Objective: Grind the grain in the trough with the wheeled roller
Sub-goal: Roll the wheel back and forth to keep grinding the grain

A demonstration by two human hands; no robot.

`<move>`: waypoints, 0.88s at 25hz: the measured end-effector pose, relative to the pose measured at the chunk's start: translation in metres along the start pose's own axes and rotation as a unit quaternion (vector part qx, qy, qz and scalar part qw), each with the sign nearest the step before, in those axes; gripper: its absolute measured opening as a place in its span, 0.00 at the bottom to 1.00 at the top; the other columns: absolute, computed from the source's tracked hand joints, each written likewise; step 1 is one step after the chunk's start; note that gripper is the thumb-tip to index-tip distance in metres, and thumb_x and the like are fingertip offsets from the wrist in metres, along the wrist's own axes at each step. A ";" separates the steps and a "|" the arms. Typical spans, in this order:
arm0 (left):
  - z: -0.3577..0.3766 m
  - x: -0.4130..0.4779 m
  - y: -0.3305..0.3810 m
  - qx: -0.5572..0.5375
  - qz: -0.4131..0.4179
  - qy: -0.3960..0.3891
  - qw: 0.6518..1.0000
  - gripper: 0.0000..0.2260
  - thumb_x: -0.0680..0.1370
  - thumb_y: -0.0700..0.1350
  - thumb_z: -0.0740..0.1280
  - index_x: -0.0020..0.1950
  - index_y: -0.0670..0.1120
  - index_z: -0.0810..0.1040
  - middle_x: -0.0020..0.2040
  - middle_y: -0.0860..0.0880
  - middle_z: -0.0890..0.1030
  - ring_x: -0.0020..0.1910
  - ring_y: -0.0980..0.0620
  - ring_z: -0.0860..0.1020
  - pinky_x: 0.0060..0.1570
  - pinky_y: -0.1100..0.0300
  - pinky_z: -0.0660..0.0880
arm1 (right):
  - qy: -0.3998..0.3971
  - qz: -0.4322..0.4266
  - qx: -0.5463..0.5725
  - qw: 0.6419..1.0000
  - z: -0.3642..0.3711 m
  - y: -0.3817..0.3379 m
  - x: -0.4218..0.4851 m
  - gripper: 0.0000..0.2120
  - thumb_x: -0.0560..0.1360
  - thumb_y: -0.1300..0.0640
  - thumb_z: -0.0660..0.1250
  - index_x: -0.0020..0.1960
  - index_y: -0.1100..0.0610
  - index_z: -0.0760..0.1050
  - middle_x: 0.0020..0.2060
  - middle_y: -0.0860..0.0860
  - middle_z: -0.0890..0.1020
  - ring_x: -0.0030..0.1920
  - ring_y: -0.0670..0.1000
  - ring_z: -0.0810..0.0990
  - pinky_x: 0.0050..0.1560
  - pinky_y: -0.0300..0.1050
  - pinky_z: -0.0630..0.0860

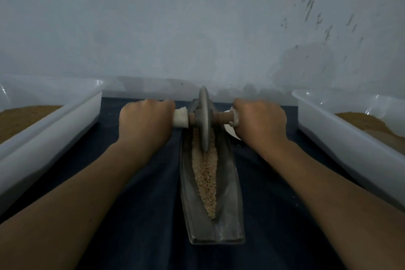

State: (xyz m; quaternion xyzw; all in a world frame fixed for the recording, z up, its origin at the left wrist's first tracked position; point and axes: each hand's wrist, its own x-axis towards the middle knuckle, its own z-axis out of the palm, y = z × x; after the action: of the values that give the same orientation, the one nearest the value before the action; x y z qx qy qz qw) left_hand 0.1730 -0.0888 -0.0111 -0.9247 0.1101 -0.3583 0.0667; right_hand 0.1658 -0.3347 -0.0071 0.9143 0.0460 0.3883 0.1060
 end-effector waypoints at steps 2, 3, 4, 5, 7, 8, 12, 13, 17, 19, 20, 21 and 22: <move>-0.001 0.001 0.002 0.017 0.039 0.061 0.997 0.15 0.68 0.42 0.73 0.36 0.49 0.65 0.28 0.48 0.72 0.26 0.49 0.64 0.30 0.58 0.57 | 0.018 0.019 0.023 0.999 0.011 0.003 -0.009 0.09 0.69 0.51 0.73 0.37 0.51 0.74 0.25 0.46 0.72 0.25 0.51 0.63 0.30 0.39 0.49; -0.002 0.003 0.003 0.023 0.057 0.082 0.995 0.15 0.67 0.41 0.72 0.36 0.48 0.65 0.28 0.48 0.71 0.26 0.49 0.65 0.31 0.58 0.57 | 0.018 0.023 0.035 0.999 0.016 0.005 -0.014 0.11 0.70 0.51 0.72 0.37 0.50 0.71 0.26 0.45 0.70 0.25 0.51 0.64 0.30 0.40 0.49; -0.002 0.004 0.004 0.028 0.069 0.093 0.993 0.14 0.67 0.41 0.72 0.36 0.48 0.65 0.28 0.49 0.70 0.27 0.49 0.65 0.32 0.57 0.58 | 0.014 0.024 0.045 0.999 0.019 0.006 -0.017 0.12 0.71 0.50 0.71 0.37 0.49 0.68 0.27 0.43 0.68 0.26 0.50 0.65 0.29 0.41 0.50; -0.003 0.003 0.004 0.027 0.072 0.097 0.992 0.14 0.67 0.40 0.71 0.36 0.48 0.64 0.28 0.49 0.70 0.28 0.49 0.65 0.32 0.56 0.58 | 0.012 0.022 0.050 0.998 0.020 0.007 -0.018 0.13 0.71 0.50 0.70 0.37 0.48 0.66 0.27 0.43 0.67 0.26 0.50 0.66 0.29 0.41 0.51; -0.001 -0.002 0.003 0.007 0.062 0.102 0.993 0.16 0.67 0.41 0.72 0.36 0.48 0.63 0.29 0.49 0.70 0.28 0.49 0.64 0.33 0.57 0.58 | 0.031 0.012 0.047 0.998 0.015 0.006 -0.017 0.15 0.68 0.51 0.71 0.36 0.48 0.63 0.26 0.44 0.67 0.25 0.50 0.64 0.31 0.41 0.51; 0.001 -0.006 0.001 -0.005 0.054 0.103 0.993 0.17 0.67 0.41 0.73 0.36 0.49 0.63 0.29 0.49 0.71 0.28 0.49 0.64 0.33 0.57 0.58 | 0.046 0.006 0.044 0.998 0.010 0.004 -0.015 0.17 0.66 0.53 0.73 0.36 0.47 0.63 0.25 0.44 0.69 0.25 0.50 0.62 0.32 0.41 0.52; 0.003 -0.014 -0.002 -0.019 0.045 0.095 0.994 0.17 0.68 0.44 0.73 0.37 0.49 0.63 0.30 0.49 0.72 0.29 0.47 0.67 0.34 0.55 0.58 | 0.073 -0.004 0.050 0.996 0.004 0.002 -0.016 0.17 0.63 0.56 0.76 0.35 0.48 0.66 0.26 0.47 0.73 0.27 0.50 0.60 0.35 0.43 0.55; 0.002 -0.014 -0.002 -0.021 0.046 0.097 0.994 0.17 0.68 0.44 0.73 0.37 0.49 0.63 0.30 0.49 0.72 0.29 0.46 0.69 0.34 0.55 0.57 | 0.069 -0.003 0.051 0.996 0.004 0.002 -0.018 0.19 0.64 0.56 0.76 0.36 0.47 0.63 0.26 0.47 0.74 0.28 0.50 0.60 0.35 0.44 0.56; 0.002 -0.013 -0.001 -0.025 0.044 0.107 0.993 0.18 0.68 0.47 0.74 0.37 0.50 0.62 0.31 0.49 0.73 0.30 0.47 0.69 0.35 0.55 0.55 | 0.073 0.000 0.055 0.996 0.007 0.003 -0.019 0.21 0.66 0.55 0.76 0.38 0.46 0.61 0.28 0.47 0.75 0.28 0.51 0.63 0.36 0.45 0.57; 0.003 -0.013 -0.002 -0.024 0.042 0.112 0.993 0.18 0.69 0.48 0.74 0.38 0.50 0.63 0.31 0.50 0.73 0.31 0.49 0.66 0.36 0.55 0.55 | 0.078 0.002 0.054 0.995 0.007 0.003 -0.019 0.21 0.66 0.55 0.76 0.38 0.46 0.61 0.27 0.47 0.75 0.28 0.51 0.62 0.35 0.45 0.57; 0.004 -0.013 -0.002 -0.024 0.041 0.115 0.992 0.18 0.70 0.49 0.74 0.39 0.50 0.62 0.32 0.50 0.73 0.32 0.50 0.64 0.36 0.55 0.55 | 0.078 0.004 0.053 0.996 0.007 0.003 -0.019 0.21 0.65 0.54 0.76 0.38 0.46 0.61 0.27 0.47 0.75 0.28 0.51 0.62 0.35 0.45 0.57; 0.005 -0.014 -0.001 -0.026 0.040 0.119 0.992 0.18 0.70 0.49 0.73 0.39 0.50 0.62 0.32 0.50 0.73 0.32 0.50 0.63 0.36 0.55 0.56 | 0.076 0.006 0.053 0.996 0.007 0.003 -0.019 0.21 0.65 0.54 0.76 0.38 0.46 0.61 0.27 0.47 0.75 0.28 0.51 0.62 0.35 0.44 0.57; 0.005 -0.014 0.000 -0.029 0.039 0.122 0.991 0.18 0.70 0.49 0.73 0.39 0.50 0.62 0.33 0.50 0.73 0.33 0.50 0.63 0.37 0.55 0.56 | 0.078 0.008 0.054 0.995 0.007 0.003 -0.019 0.21 0.66 0.54 0.75 0.38 0.46 0.61 0.27 0.47 0.75 0.28 0.51 0.62 0.36 0.44 0.58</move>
State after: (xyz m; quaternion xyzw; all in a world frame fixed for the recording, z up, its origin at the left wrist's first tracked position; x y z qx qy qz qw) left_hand 0.1670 -0.0850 -0.0238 -0.8704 0.1642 -0.4624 0.0400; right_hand 0.1580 -0.3419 -0.0248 0.8860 0.0678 0.4560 0.0499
